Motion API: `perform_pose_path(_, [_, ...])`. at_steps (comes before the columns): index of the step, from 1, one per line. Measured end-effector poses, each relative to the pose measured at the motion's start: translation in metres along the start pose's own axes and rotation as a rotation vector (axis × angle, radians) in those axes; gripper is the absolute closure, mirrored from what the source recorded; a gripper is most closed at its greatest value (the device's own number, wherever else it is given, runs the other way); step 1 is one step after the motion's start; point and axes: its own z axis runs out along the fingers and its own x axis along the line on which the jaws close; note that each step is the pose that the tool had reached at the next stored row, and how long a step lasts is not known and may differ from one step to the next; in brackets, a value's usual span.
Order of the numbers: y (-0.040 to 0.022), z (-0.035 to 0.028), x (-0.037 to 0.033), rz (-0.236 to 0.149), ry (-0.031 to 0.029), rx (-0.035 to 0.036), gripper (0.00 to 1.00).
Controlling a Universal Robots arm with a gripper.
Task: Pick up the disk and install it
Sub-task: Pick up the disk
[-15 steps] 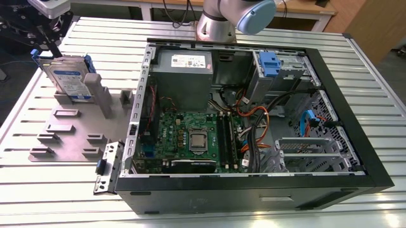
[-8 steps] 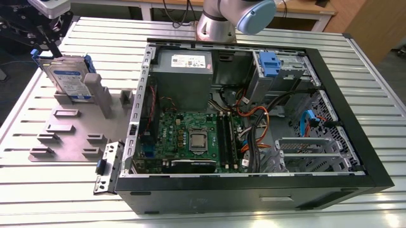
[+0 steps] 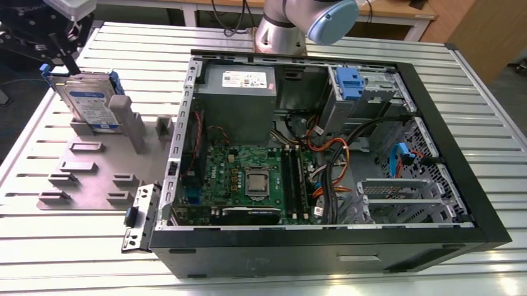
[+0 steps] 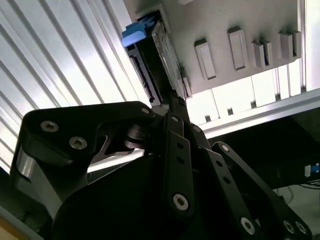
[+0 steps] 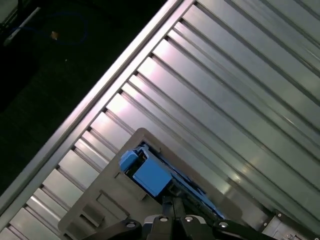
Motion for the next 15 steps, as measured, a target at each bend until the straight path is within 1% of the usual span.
perform_pose_path(15, [0.0000, 0.0005, 0.0000, -0.273, 0.0115, -0.0076, 0.89])
